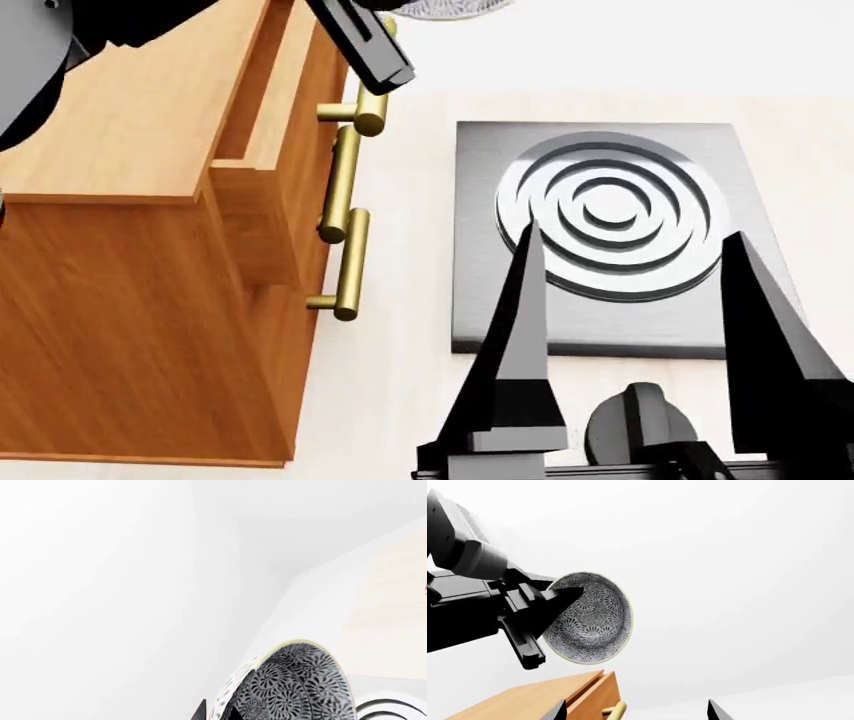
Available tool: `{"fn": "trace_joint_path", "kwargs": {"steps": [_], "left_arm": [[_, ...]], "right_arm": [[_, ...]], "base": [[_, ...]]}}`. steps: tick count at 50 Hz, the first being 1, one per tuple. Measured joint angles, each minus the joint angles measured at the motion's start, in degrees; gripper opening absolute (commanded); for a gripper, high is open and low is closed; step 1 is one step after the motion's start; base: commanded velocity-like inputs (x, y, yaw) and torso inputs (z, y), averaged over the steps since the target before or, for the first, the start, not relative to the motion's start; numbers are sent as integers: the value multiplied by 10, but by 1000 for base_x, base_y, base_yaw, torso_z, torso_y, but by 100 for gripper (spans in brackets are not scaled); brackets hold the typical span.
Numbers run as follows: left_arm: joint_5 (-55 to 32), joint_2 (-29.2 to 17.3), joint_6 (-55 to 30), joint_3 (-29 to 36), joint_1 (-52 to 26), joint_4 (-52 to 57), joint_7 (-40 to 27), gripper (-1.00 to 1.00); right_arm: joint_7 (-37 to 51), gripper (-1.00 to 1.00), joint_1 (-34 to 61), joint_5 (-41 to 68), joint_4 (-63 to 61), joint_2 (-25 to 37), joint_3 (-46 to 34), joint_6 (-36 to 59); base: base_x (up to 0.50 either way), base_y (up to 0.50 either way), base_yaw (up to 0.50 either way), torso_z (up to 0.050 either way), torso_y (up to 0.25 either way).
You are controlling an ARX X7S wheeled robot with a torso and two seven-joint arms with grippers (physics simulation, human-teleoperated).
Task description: Pick the akita bowl on the wooden cabinet and place it on the plate.
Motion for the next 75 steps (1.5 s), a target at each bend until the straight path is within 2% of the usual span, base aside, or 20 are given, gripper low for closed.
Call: {"fn": "trace_joint_path", "kwargs": {"steps": [23,75], "left_arm": [[-14,-16,11,18,30,50,9,-100],[-51,-41,-2,10,71,147,7,-100]], "right_arm": [[9,100,7,-1,2,12,-16,-12],[-5,100,11,6,50,3,-40,-35]], "base": [[0,0,0,0,0],[0,0,0,0,0]]}}
